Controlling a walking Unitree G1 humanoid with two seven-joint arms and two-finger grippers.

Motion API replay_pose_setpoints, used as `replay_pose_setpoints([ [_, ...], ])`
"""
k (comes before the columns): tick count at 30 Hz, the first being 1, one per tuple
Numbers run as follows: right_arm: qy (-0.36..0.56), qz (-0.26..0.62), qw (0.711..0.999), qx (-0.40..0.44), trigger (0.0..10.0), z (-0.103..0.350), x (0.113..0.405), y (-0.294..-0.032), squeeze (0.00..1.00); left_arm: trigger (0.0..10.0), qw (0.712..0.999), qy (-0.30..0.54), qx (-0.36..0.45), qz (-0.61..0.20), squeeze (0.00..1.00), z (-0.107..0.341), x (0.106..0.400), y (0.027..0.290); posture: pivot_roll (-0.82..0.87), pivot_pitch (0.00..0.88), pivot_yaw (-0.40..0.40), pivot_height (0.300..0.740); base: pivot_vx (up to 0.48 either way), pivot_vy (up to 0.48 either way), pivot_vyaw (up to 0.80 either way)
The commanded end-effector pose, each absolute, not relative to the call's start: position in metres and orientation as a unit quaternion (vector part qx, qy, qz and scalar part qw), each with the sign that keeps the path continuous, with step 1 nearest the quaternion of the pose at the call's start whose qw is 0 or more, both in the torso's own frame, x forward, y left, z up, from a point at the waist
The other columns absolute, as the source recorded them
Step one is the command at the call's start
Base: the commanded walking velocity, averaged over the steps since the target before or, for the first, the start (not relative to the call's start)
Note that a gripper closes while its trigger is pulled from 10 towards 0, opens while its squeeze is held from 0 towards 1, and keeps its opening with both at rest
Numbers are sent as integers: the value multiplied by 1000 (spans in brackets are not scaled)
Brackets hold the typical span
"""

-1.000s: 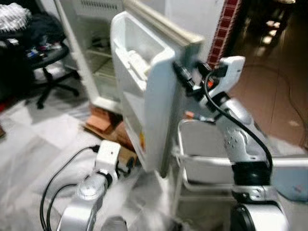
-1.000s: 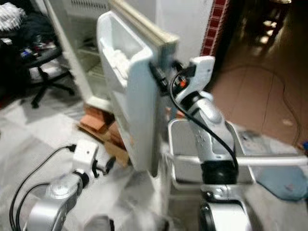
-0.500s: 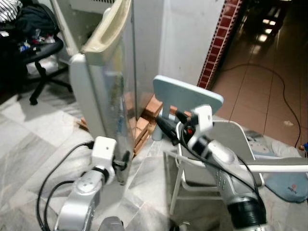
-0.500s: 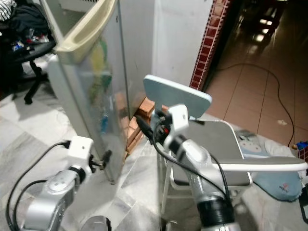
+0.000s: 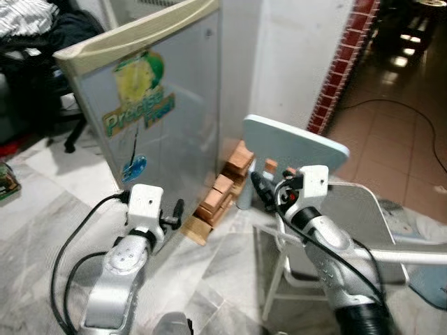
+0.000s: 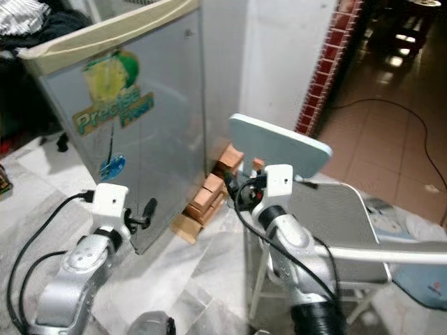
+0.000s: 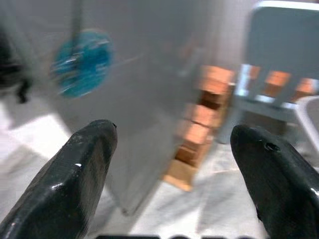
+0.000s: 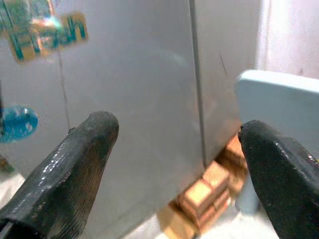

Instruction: Restocking fridge

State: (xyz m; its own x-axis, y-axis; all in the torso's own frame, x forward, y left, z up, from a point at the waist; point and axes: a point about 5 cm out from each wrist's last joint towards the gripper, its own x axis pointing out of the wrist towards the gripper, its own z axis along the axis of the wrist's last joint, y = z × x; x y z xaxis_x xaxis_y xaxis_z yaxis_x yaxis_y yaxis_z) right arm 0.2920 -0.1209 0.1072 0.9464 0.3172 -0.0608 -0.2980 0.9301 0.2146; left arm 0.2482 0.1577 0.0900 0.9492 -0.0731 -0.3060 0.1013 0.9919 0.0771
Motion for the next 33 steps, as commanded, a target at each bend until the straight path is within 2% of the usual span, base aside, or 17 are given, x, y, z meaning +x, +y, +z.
replay_pose_setpoints([
  [1, 43, 118, 988, 92, 10000, 106, 294, -136, 0, 10000, 988, 141, 44, -50, 0, 92, 251, 153, 101, 19, -8, 740, 0, 480, 0],
  [19, 41, 89, 991, 89, 10000, 105, 301, -140, 0, 10000, 990, 128, 23, -60, 0, 92, 255, 146, 95, 7, -13, 740, 0, 480, -243],
  [33, 36, 86, 992, 84, 10000, 105, 303, -140, 0, 10000, 990, 127, 9, -67, 0, 92, 256, 142, 94, 7, -14, 740, 0, 480, 0],
])
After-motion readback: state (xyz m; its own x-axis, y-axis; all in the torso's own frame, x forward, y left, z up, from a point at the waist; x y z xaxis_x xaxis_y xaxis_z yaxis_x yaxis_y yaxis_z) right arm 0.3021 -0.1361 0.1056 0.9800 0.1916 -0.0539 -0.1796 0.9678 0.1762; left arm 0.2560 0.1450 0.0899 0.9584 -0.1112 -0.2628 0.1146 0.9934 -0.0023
